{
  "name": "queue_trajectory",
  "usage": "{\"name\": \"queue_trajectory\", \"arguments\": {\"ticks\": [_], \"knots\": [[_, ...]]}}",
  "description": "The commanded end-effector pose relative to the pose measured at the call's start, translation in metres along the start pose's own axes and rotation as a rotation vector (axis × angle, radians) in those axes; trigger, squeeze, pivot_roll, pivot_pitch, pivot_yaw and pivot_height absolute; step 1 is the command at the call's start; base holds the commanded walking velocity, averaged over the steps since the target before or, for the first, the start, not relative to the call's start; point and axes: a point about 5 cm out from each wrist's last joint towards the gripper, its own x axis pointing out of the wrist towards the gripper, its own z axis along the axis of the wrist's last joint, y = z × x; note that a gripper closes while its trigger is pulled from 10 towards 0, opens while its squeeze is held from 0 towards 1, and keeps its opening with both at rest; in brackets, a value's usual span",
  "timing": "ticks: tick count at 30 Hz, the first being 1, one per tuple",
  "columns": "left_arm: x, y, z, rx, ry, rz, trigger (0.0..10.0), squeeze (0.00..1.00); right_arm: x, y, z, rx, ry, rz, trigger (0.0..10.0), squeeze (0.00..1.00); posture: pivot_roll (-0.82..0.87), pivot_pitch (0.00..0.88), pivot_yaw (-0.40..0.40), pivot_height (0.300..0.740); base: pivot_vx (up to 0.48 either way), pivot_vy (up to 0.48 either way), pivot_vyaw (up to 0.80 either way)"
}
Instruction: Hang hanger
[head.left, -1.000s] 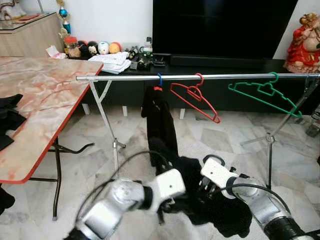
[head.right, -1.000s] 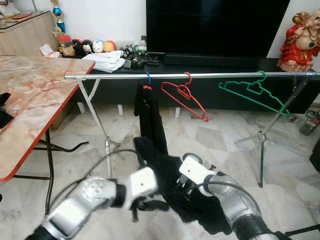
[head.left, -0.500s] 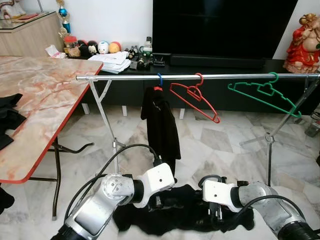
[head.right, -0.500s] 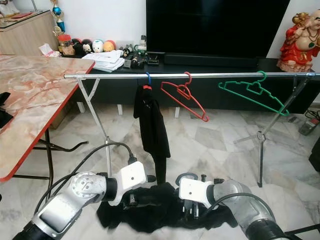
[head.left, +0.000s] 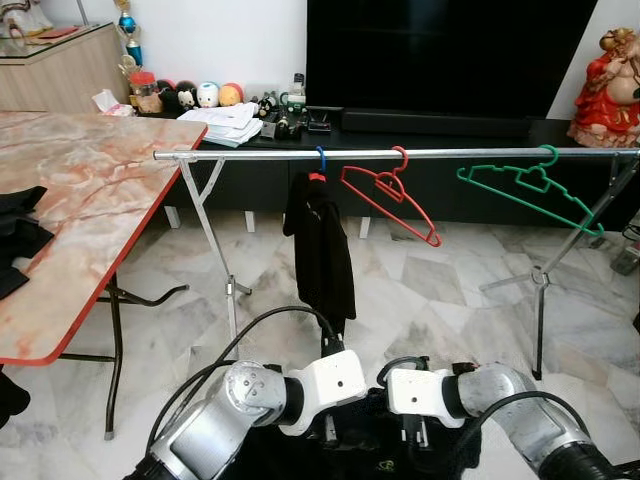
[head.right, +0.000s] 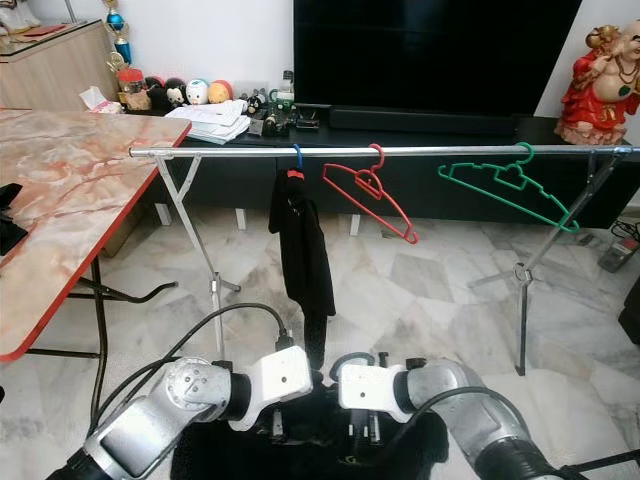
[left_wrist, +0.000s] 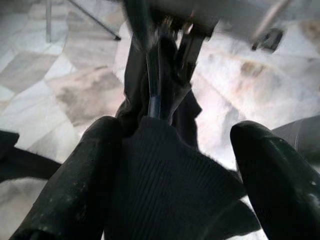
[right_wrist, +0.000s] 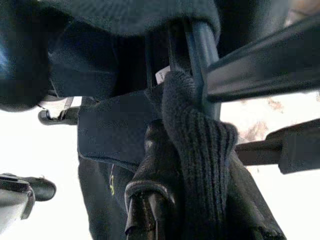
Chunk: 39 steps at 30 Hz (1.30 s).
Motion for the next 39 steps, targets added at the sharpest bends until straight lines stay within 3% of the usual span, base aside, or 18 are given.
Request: {"name": "queue_trajectory", "arguments": {"ticks": [1, 4, 5, 21, 39], "knots": [[0.004, 0.003, -0.001, 0.009, 0.029, 0.034, 10.0, 0.00, -0.001, -0.008, 0.013, -0.047, -0.036, -0.015, 0.0, 0.00, 0.01, 0.000, -0.019, 0.740, 0.000, 0.000, 0.00], [0.006, 0.003, -0.002, 0.027, 0.045, 0.047, 9.9, 0.00, 0.000, -0.008, 0.014, -0.048, -0.036, -0.017, 0.0, 0.00, 0.01, 0.000, -0.019, 0.740, 0.000, 0.000, 0.00], [0.007, 0.004, -0.003, 0.026, 0.050, 0.062, 0.0, 0.00, 0.000, -0.008, 0.013, -0.051, -0.028, -0.019, 0.0, 0.00, 0.01, 0.000, -0.017, 0.740, 0.000, 0.000, 0.00], [0.003, 0.012, -0.021, 0.056, 0.146, 0.125, 0.0, 0.00, -0.004, -0.010, 0.010, -0.044, -0.009, -0.032, 0.0, 0.00, 0.02, 0.000, -0.015, 0.740, 0.000, 0.000, 0.00], [0.012, 0.012, -0.014, -0.043, 0.034, 0.168, 0.0, 0.00, -0.002, -0.009, 0.009, -0.014, -0.020, -0.040, 0.0, 0.00, 0.02, 0.000, -0.015, 0.740, 0.000, 0.000, 0.00]]}}
